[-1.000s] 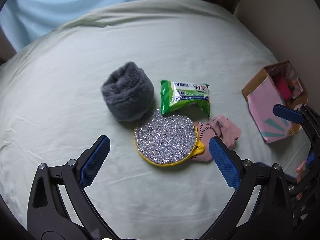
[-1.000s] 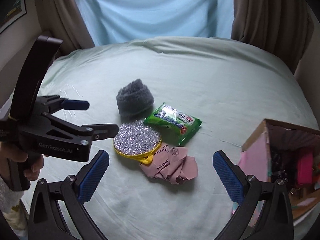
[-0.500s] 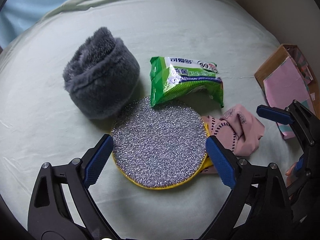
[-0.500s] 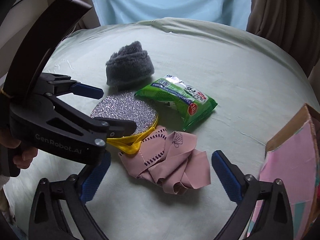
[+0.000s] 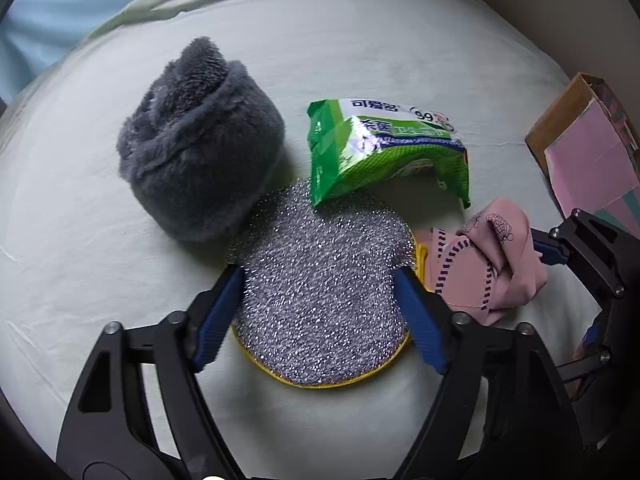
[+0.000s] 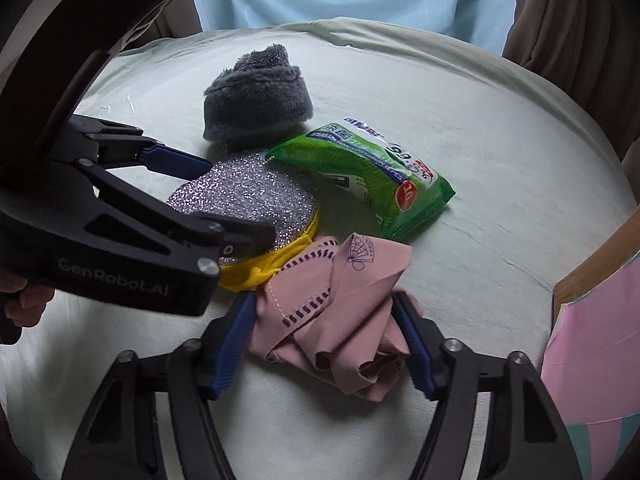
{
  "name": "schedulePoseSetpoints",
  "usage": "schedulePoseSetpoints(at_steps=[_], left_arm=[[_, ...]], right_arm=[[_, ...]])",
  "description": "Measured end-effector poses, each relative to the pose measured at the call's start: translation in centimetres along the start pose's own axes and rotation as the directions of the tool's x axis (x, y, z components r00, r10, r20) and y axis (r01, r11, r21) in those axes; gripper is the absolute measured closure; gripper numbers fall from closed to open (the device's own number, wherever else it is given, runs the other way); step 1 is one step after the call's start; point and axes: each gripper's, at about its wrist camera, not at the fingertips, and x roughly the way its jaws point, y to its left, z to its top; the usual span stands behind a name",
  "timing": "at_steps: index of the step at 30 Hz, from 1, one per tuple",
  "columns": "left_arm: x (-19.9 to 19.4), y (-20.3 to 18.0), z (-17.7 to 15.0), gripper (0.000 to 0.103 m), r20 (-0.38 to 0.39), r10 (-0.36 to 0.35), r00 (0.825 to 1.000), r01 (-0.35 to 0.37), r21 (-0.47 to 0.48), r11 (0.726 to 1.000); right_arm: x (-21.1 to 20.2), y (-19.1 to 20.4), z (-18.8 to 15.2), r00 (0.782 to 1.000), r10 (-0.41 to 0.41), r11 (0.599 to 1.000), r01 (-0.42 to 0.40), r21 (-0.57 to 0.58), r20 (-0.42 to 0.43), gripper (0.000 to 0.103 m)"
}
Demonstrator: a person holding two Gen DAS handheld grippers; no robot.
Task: Organize soft objects
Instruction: 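Grasp glitter sponge pad with left tool while right tool grasps pink cloth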
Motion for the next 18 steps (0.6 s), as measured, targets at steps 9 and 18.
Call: schedulePoseSetpoints(at_steps=[9,18], left_arm=[[-0.9,0.3,-0.2,0.063,0.009,0.014,1.000,-0.014,0.008,1.000],[-4.6,-0.2,-0.3,0.068,0.041,0.040,0.998,-0.040,-0.002,0.999]], right_arm=[[-0.7,0.1,0.2,1.000,-0.005,1.000,0.005,-0.010,-0.009,0.064],[-3.2,-1.1,0.7,1.000,-0.016,0.997,0.016,0.076,0.003,0.069]])
